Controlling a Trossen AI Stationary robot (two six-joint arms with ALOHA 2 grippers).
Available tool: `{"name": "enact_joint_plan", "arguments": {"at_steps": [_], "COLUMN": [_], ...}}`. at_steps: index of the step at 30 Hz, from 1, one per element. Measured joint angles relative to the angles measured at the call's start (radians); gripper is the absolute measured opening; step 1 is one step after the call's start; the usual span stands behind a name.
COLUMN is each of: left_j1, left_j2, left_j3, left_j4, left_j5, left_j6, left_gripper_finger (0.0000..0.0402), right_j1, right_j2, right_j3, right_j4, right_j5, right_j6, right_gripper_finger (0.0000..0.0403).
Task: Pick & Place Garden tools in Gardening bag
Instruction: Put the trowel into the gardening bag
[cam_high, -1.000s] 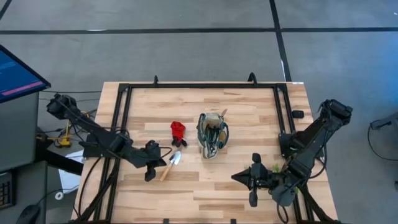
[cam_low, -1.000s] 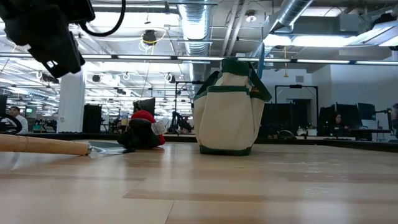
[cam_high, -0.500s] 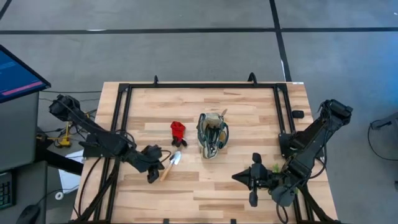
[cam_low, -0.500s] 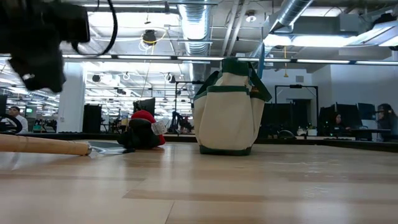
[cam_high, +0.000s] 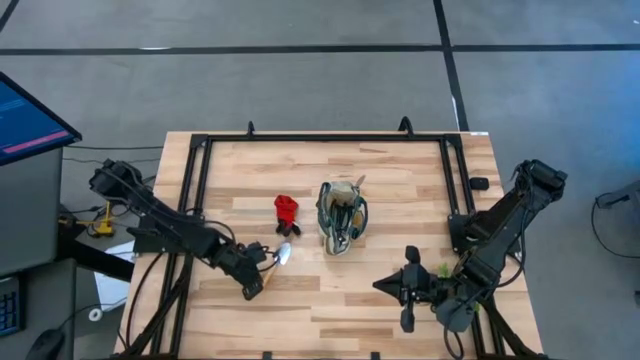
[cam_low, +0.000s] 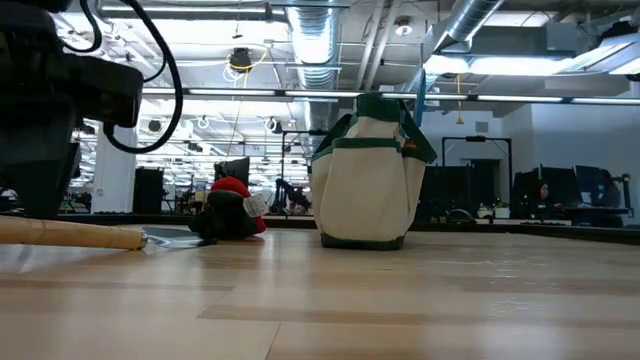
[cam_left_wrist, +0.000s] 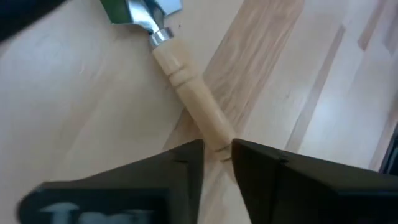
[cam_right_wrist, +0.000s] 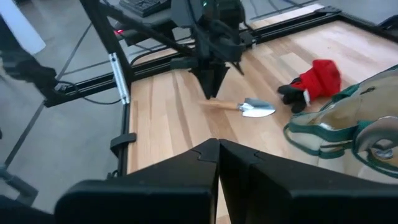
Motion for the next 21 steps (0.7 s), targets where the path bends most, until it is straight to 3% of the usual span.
{"name": "enact_joint_plan", "arguments": {"at_steps": [12, 21], "left_j1": [0.042, 0.054], "left_j2": [0.006, 0.082], "left_j3": [0.0, 0.0], "left_j4": [0.051, 0.059], "left_j5": [0.042, 0.042], "left_j6": [-0.028, -0.075], "left_gripper_finger": [0.0171, 0.0177], "right_j1": [0.0, 0.0], "right_j2": [0.0, 0.0], "right_j3": [0.0, 0.0], "right_j4": [0.0, -0.001], "right_j5": [-0.029, -0.029], "right_j6": [0.0, -0.027], "right_gripper_finger": [0.0, 0.0]}}
